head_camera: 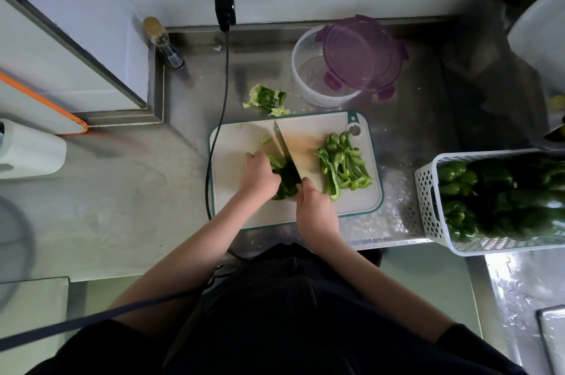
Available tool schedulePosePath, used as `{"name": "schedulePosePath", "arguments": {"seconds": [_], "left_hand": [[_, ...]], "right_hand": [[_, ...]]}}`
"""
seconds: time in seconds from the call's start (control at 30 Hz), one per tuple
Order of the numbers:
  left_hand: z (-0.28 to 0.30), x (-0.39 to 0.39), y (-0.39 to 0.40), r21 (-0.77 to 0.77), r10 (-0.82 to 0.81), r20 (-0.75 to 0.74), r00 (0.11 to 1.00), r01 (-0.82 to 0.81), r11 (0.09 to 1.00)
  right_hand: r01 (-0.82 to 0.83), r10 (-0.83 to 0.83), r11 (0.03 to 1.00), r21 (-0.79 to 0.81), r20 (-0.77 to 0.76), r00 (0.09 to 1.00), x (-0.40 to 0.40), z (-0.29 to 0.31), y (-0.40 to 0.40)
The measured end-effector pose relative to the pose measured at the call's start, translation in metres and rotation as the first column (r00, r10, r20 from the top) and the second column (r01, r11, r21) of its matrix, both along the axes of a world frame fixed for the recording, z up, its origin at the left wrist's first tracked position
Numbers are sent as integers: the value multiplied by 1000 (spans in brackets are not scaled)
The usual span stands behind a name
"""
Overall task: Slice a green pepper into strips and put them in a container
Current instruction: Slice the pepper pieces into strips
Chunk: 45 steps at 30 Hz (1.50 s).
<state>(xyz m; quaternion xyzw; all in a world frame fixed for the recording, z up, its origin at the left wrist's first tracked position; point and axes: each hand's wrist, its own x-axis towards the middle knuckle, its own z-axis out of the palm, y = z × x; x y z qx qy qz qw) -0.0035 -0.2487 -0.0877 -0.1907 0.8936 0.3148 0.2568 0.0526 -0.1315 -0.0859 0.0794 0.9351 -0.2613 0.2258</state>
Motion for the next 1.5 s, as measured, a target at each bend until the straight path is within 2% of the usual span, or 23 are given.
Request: {"name": "schedulePosePath", "arguments": {"seconds": [0.23, 0.47, 1.0, 1.2, 1.3, 1.37, 1.4, 1.43, 1.5], "left_hand": [[0, -1, -9, 55, 32, 29, 999, -34, 998], [-3, 5, -14, 68, 57, 42, 997, -60, 996], [-5, 13, -2, 29, 158, -64, 985, -156, 987], [-5, 15, -7, 70, 164, -33, 986, -161, 984], [1, 15, -15, 71, 194, -131, 972, -186, 980], [5, 17, -24, -48, 73, -396, 915, -100, 994], [4, 19, -29, -157, -77, -546, 834, -12, 987], [-1, 21, -35, -279, -242, -657, 714, 67, 958], [-15, 25, -46, -470, -504, -709, 493, 204, 859]], "right_hand": [[74, -74, 989, -126, 2, 997, -21, 4, 4], [133, -153, 966, -224, -77, 985, -8, 12, 22], [132, -139, 979, -158, -37, 990, 3, 4, 0], [96, -99, 992, -83, -24, 995, 2, 0, 0], [116, -119, 990, -83, -38, 992, -5, -1, 0], [93, -96, 994, -62, -40, 995, -9, -2, 0], [82, -84, 995, -55, -40, 996, -11, -2, 0], [75, -78, 996, -55, -41, 996, -12, -2, 1], [95, -98, 992, -77, -41, 994, -13, -1, 5]]}}
